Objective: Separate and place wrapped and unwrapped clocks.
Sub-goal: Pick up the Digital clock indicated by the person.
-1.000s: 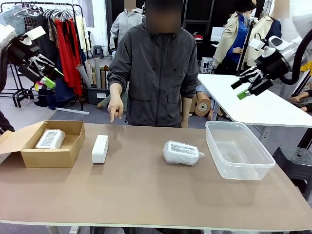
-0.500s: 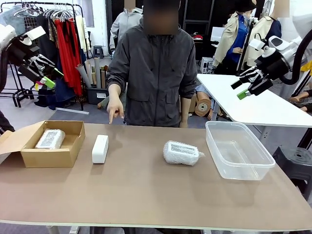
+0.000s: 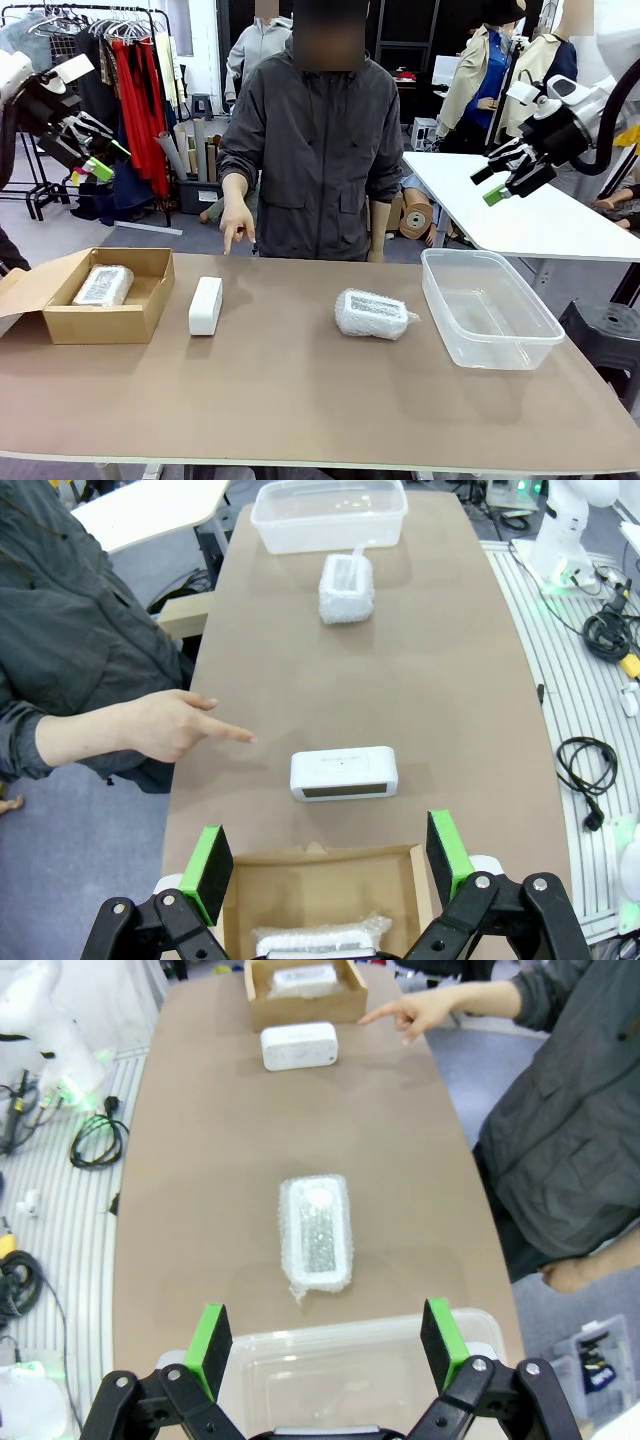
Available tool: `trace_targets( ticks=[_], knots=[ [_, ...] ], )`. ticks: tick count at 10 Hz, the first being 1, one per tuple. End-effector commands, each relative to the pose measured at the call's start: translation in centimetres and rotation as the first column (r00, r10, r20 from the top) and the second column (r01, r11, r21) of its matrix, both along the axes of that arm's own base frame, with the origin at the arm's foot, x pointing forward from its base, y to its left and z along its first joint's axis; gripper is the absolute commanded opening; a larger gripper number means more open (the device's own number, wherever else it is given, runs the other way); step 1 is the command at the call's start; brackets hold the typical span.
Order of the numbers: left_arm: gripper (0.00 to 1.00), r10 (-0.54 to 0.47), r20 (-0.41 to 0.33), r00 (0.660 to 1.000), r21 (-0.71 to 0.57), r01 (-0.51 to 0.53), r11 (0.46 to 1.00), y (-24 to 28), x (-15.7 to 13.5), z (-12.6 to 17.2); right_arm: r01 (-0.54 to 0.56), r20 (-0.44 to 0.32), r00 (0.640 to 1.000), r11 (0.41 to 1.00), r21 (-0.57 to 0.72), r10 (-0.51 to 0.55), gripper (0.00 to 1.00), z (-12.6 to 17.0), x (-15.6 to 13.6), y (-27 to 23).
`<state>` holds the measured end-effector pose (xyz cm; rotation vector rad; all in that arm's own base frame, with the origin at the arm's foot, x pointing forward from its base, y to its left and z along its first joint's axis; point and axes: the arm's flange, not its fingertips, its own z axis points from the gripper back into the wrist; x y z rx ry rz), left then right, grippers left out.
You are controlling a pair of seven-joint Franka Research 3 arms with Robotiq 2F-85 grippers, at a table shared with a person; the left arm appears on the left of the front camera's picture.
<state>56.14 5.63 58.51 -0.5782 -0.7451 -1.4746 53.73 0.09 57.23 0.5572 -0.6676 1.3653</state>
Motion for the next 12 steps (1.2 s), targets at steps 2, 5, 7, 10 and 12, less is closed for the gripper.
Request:
trace_targets(
  ticks=[2, 5, 7, 10, 12],
  knots=[
    [1.00, -0.012, 0.014, 1.000, 0.000, 0.012, 1.000, 0.1, -0.2, 0.2, 0.030, -0.045, 0.998, 0.998, -0.059, -0.033, 1.00, -0.8, -2.7, 7.3],
    [1.00, -0.012, 0.014, 1.000, 0.000, 0.012, 1.000, 0.1, -0.2, 0.2, 0.068, -0.107, 0.990, 0.984, -0.163, -0.086, 1.00, -1.7, -3.9, 15.1],
    [1.00, -0.012, 0.014, 1.000, 0.000, 0.012, 1.000, 0.1, -0.2, 0.2, 0.111, -0.150, 0.978, 0.970, -0.217, -0.145, 1.00, -2.3, -4.1, 21.1],
    [1.00, -0.012, 0.014, 1.000, 0.000, 0.012, 1.000, 0.1, -0.2, 0.2, 0.101, -0.278, 0.940, 0.941, -0.323, -0.197, 1.00, -2.0, -2.8, 28.2],
    [1.00, -0.012, 0.014, 1.000, 0.000, 0.012, 1.000, 0.1, -0.2, 0.2, 0.139, -0.288, 0.921, 0.912, -0.385, -0.262, 1.00, -2.9, -0.7, 32.5]
  ],
)
